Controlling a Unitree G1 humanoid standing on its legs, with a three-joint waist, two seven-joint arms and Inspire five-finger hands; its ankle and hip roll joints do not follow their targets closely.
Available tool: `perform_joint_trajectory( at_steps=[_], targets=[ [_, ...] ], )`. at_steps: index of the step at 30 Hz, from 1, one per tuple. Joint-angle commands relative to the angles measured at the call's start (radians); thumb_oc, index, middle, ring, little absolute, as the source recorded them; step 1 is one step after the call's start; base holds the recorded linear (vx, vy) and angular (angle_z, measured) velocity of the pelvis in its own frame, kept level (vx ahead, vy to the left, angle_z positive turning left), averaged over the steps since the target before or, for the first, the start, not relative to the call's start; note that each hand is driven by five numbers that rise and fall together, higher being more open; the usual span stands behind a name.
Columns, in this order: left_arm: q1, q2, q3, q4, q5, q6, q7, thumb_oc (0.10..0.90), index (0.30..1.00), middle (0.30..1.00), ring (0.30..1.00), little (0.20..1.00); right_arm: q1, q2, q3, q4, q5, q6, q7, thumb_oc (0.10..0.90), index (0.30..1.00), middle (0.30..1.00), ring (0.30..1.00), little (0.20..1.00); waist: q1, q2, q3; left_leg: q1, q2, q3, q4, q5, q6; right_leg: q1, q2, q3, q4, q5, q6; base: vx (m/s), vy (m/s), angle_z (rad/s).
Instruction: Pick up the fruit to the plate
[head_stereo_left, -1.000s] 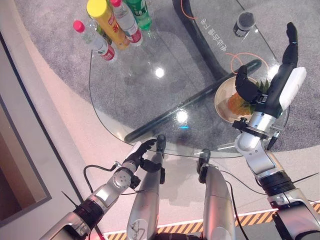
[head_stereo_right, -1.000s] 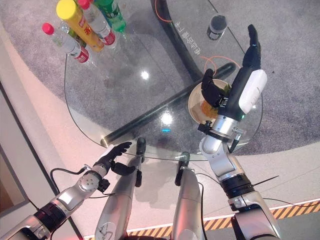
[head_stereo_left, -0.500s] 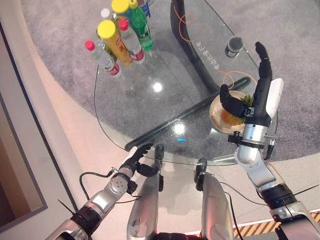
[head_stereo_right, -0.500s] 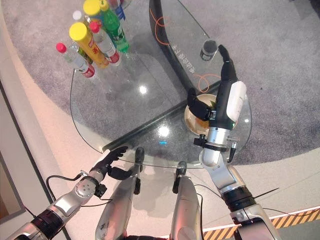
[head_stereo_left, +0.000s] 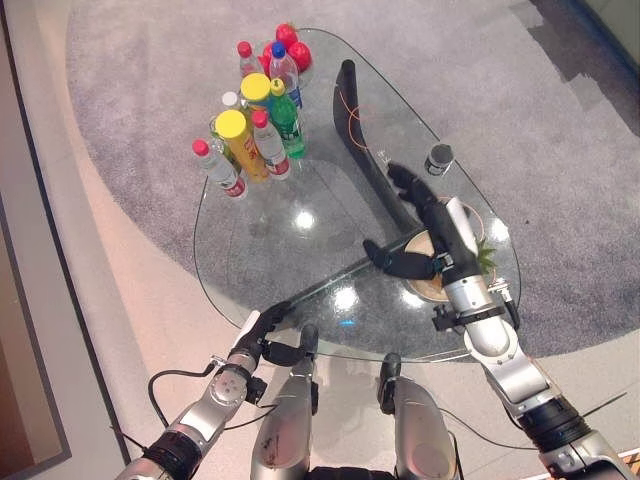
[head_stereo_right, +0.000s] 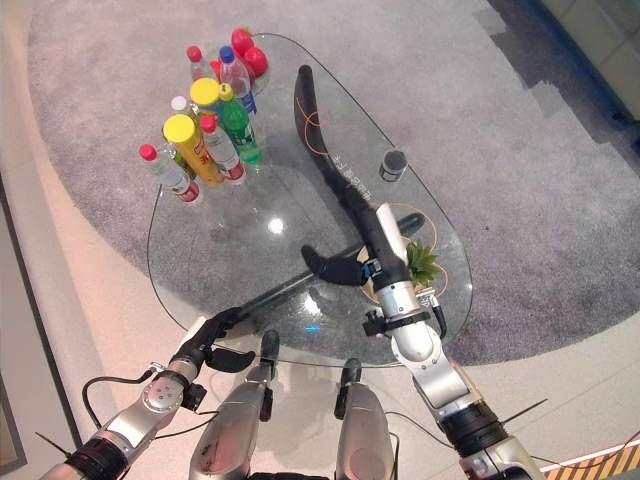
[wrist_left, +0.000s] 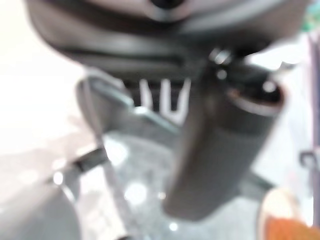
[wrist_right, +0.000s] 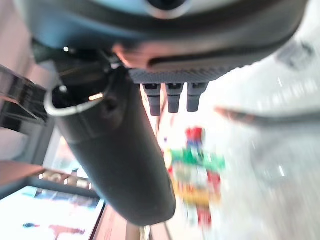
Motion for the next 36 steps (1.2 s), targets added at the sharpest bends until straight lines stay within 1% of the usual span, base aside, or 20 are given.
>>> perform_joint_trajectory(
  at_steps=[1,5,8,9,11,12,13,16,17,19,21,22,23,24,26,27,29,31,33,36],
  targets=[
    [0.053,-0.019,0.012,0.043,0.005,-0.09,-0.023,0.8,0.9,0.9,0.9,0.9,0.017,0.001,0.045,-0.078,0.006,-0.084,0.075,0.8,0.9,0.9,0.9,0.9,-0.018,-0.05,-0.165,0.093,-0.045,0.016,0.051,-0.084,0.016,0.163,0.045,-0.056,-0.308,0.207,-0.005,0.02,-0.016,0.03],
    [0.079,-0.04,0.03,0.095,-0.012,-0.098,-0.044,0.8,0.9,0.9,0.9,0.9,0.06,-0.003,0.069,-0.054,-0.005,-0.061,0.108,0.8,0.9,0.9,0.9,0.9,-0.018,-0.052,-0.197,0.119,-0.041,0.017,0.023,-0.077,0.012,0.187,0.043,-0.058,-0.333,0.216,0.001,0.01,-0.005,0.03],
    [0.106,-0.077,0.064,0.179,-0.033,-0.104,-0.08,0.8,0.9,0.9,0.9,0.9,0.104,0.015,0.091,0.026,0.031,0.007,0.158,0.8,0.9,0.9,0.9,0.9,-0.018,-0.056,-0.237,0.147,-0.032,0.021,-0.011,-0.069,0.006,0.213,0.04,-0.062,-0.363,0.226,0.007,0.03,-0.019,-0.03],
    [0.107,-0.078,0.065,0.181,-0.037,-0.104,-0.08,0.8,0.9,0.9,0.9,0.9,0.105,0.015,0.092,0.03,0.037,0.012,0.16,0.8,0.9,0.9,0.9,0.9,-0.018,-0.056,-0.238,0.149,-0.031,0.02,-0.012,-0.069,0.006,0.214,0.04,-0.062,-0.364,0.226,0.007,0.02,-0.033,-0.05],
    [0.122,-0.1,0.097,0.228,-0.062,-0.102,-0.098,0.8,0.9,0.9,0.9,0.9,0.135,0.043,0.1,0.122,0.109,0.086,0.22,0.8,0.9,0.9,0.9,0.9,-0.016,-0.058,-0.261,0.166,-0.026,0.022,-0.03,-0.064,0.002,0.231,0.037,-0.069,-0.38,0.231,0.009,0.01,-0.035,-0.03],
    [0.123,-0.101,0.099,0.229,-0.066,-0.1,-0.097,0.8,0.9,0.9,0.9,0.9,0.137,0.046,0.1,0.128,0.106,0.09,0.224,0.8,0.9,0.9,0.9,0.9,-0.016,-0.058,-0.263,0.168,-0.026,0.022,-0.031,-0.064,0.002,0.232,0.037,-0.069,-0.381,0.231,0.01,0.01,-0.049,-0.01],
    [0.123,-0.114,0.12,0.261,-0.067,-0.105,-0.097,0.8,0.9,0.9,0.9,0.9,0.153,0.062,0.106,0.21,0.076,0.131,0.25,0.8,0.9,0.9,0.9,0.9,-0.015,-0.06,-0.275,0.178,-0.024,0.023,-0.04,-0.062,0.001,0.242,0.035,-0.073,-0.391,0.235,0.01,0.01,-0.053,-0.01],
    [0.12,-0.123,0.141,0.291,-0.056,-0.104,-0.09,0.8,0.9,0.9,0.9,0.9,0.168,0.066,0.122,0.286,0.057,0.203,0.299,0.8,0.9,0.9,0.9,0.9,-0.013,-0.062,-0.288,0.191,-0.02,0.02,-0.057,-0.056,-0.001,0.255,0.032,-0.078,-0.406,0.243,0.013,0.01,-0.05,-0.01],
    [0.117,-0.127,0.15,0.319,-0.06,-0.094,-0.104,0.8,0.9,0.9,0.9,0.9,0.177,0.075,0.127,0.35,0.067,0.231,0.35,0.8,0.9,0.9,0.9,0.9,-0.011,-0.063,-0.299,0.199,-0.018,0.02,-0.067,-0.052,-0.003,0.265,0.031,-0.083,-0.418,0.248,0.014,0.03,-0.042,0.01],
    [0.11,-0.148,0.169,0.387,-0.106,-0.062,-0.126,0.8,0.9,0.9,0.9,0.9,0.182,0.097,0.133,0.435,0.066,0.307,0.396,0.8,0.9,0.9,0.9,0.9,-0.009,-0.065,-0.316,0.209,-0.017,0.02,-0.077,-0.047,-0.004,0.275,0.031,-0.082,-0.433,0.258,0.015,0.05,-0.035,0.02],
    [0.105,-0.166,0.184,0.433,-0.12,-0.046,-0.132,0.8,0.9,0.9,0.9,0.9,0.183,0.115,0.126,0.499,0.082,0.334,0.409,0.8,0.9,0.9,0.9,0.9,-0.009,-0.065,-0.322,0.216,-0.014,0.023,-0.083,-0.045,-0.003,0.283,0.031,-0.083,-0.443,0.261,0.014,0.04,-0.013,0.02],
    [0.1,-0.189,0.205,0.487,-0.129,-0.042,-0.123,0.8,0.9,0.9,0.9,0.9,0.182,0.146,0.105,0.595,0.103,0.352,0.44,0.8,0.9,0.9,0.9,0.9,-0.009,-0.064,-0.331,0.222,-0.011,0.026,-0.089,-0.043,-0.004,0.289,0.033,-0.083,-0.454,0.266,0.014,0.0,0.0,0.0],
    [0.099,-0.191,0.207,0.492,-0.138,-0.041,-0.118,0.8,0.9,0.9,0.9,0.9,0.181,0.15,0.103,0.603,0.109,0.36,0.442,0.8,0.9,0.9,0.9,0.9,-0.009,-0.064,-0.332,0.223,-0.011,0.026,-0.09,-0.043,-0.004,0.289,0.033,-0.082,-0.455,0.267,0.014,0.05,-0.009,0.04],
    [0.09,-0.205,0.223,0.536,-0.16,-0.032,-0.115,0.8,0.9,0.9,0.9,0.9,0.177,0.176,0.086,0.695,0.152,0.379,0.458,0.8,0.9,0.9,0.9,0.9,-0.01,-0.063,-0.34,0.228,-0.007,0.03,-0.096,-0.042,-0.004,0.294,0.035,-0.082,-0.46,0.267,0.012,0.04,-0.008,0.03],
    [0.086,-0.215,0.231,0.57,-0.161,-0.025,-0.109,0.8,0.9,0.9,0.9,0.9,0.177,0.197,0.071,0.758,0.179,0.397,0.468,0.8,0.9,0.9,0.9,0.9,-0.011,-0.062,-0.346,0.231,-0.004,0.033,-0.1,-0.041,-0.004,0.297,0.037,-0.081,-0.462,0.267,0.012,0.05,-0.006,0.03],
    [0.079,-0.228,0.237,0.613,-0.158,-0.017,-0.103,0.8,0.9,0.9,0.9,0.9,0.177,0.222,0.047,0.852,0.205,0.393,0.484,0.8,0.9,0.9,0.9,0.9,-0.012,-0.061,-0.351,0.234,-0.002,0.037,-0.103,-0.04,-0.004,0.3,0.039,-0.08,-0.461,0.266,0.01,0.05,-0.003,0.01],
    [0.074,-0.238,0.244,0.671,-0.155,-0.025,-0.107,0.8,0.9,0.9,0.9,0.9,0.179,0.243,0.018,0.95,0.23,0.398,0.484,0.8,0.9,0.9,0.9,0.9,-0.014,-0.059,-0.358,0.239,0.0,0.039,-0.105,-0.041,-0.004,0.304,0.041,-0.079,-0.463,0.265,0.01,0.05,0.0,0.0],
    [0.074,-0.24,0.246,0.677,-0.156,-0.024,-0.106,0.8,0.9,0.9,0.9,0.9,0.179,0.245,0.014,0.96,0.235,0.404,0.481,0.8,0.9,0.9,0.9,0.9,-0.015,-0.059,-0.358,0.239,0.0,0.04,-0.105,-0.042,-0.004,0.305,0.041,-0.079,-0.463,0.265,0.01,0.02,0.008,-0.01],
    [0.07,-0.254,0.264,0.754,-0.163,-0.044,-0.111,0.8,0.9,0.9,0.9,0.9,0.184,0.27,-0.032,1.081,0.25,0.417,0.444,0.8,0.9,0.9,0.9,0.9,-0.019,-0.056,-0.368,0.246,0.002,0.042,-0.105,-0.047,-0.004,0.312,0.041,-0.078,-0.466,0.264,0.012,0.07,0.026,-0.02],
    [0.069,-0.272,0.282,0.802,-0.17,-0.044,-0.111,0.8,0.9,0.9,0.9,0.9,0.184,0.289,-0.075,1.171,0.243,0.466,0.382,0.8,0.9,0.9,0.9,0.9,-0.019,-0.055,-0.378,0.251,0.003,0.044,-0.105,-0.052,-0.003,0.318,0.04,-0.076,-0.466,0.263,0.014,0.06,0.022,-0.01]
  ],
)
